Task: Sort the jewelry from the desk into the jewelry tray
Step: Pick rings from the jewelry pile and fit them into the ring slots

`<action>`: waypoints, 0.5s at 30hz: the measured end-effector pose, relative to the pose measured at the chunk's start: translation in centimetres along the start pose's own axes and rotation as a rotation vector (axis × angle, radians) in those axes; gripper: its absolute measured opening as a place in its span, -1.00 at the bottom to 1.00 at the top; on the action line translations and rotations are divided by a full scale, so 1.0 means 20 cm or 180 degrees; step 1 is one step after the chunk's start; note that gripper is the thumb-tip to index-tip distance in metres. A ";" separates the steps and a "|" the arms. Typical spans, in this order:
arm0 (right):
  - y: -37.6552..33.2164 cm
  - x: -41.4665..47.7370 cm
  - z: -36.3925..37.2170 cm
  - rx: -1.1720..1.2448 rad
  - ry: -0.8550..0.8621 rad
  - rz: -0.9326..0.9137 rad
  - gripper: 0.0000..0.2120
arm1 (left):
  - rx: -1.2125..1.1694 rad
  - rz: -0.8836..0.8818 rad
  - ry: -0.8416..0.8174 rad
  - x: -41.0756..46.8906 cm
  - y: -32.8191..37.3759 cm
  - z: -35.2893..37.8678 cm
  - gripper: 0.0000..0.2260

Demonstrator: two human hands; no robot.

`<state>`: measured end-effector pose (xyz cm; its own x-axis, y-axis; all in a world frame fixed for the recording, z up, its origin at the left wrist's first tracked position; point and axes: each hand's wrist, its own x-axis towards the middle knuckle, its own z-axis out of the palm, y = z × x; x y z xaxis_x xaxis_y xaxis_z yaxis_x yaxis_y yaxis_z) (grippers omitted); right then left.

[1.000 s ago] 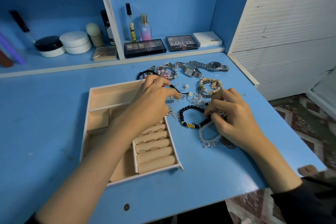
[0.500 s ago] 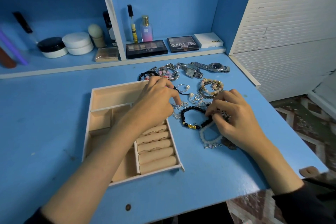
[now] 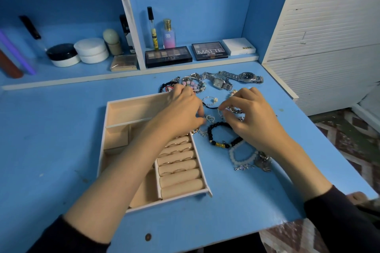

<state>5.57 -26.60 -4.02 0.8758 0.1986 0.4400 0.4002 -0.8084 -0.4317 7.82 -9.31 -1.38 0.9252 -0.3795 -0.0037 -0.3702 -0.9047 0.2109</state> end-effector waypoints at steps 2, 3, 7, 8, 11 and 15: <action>-0.01 0.02 0.02 0.0056 -0.0008 0.0067 -0.87 | -0.0005 -0.0013 -0.0079 0.01 0.00 -0.01 -0.80; -0.01 0.02 0.03 0.0086 -0.0003 0.0094 -0.86 | 0.0003 -0.0010 -0.0078 0.01 0.00 -0.01 -0.80; 0.01 0.00 0.04 0.0168 0.0073 0.0140 -0.87 | -0.0177 0.0018 0.0216 0.01 0.00 0.00 -0.86; 0.01 -0.01 0.04 0.0183 0.0082 0.0139 -0.85 | -0.0281 0.0000 0.0355 0.01 0.00 0.00 -0.87; 0.02 -0.03 0.04 0.0053 0.0076 0.0039 -0.72 | -0.0439 -0.0057 0.0733 0.02 -0.02 0.00 -0.87; 0.03 -0.07 0.02 -0.0023 0.0103 -0.0073 -0.66 | -0.0437 -0.0047 0.0857 0.04 -0.02 0.02 -0.85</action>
<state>4.70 -27.11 -5.13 0.8572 0.1991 0.4749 0.4179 -0.8078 -0.4156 8.61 -9.28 -1.95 0.9260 -0.2849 0.2477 -0.3589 -0.8681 0.3430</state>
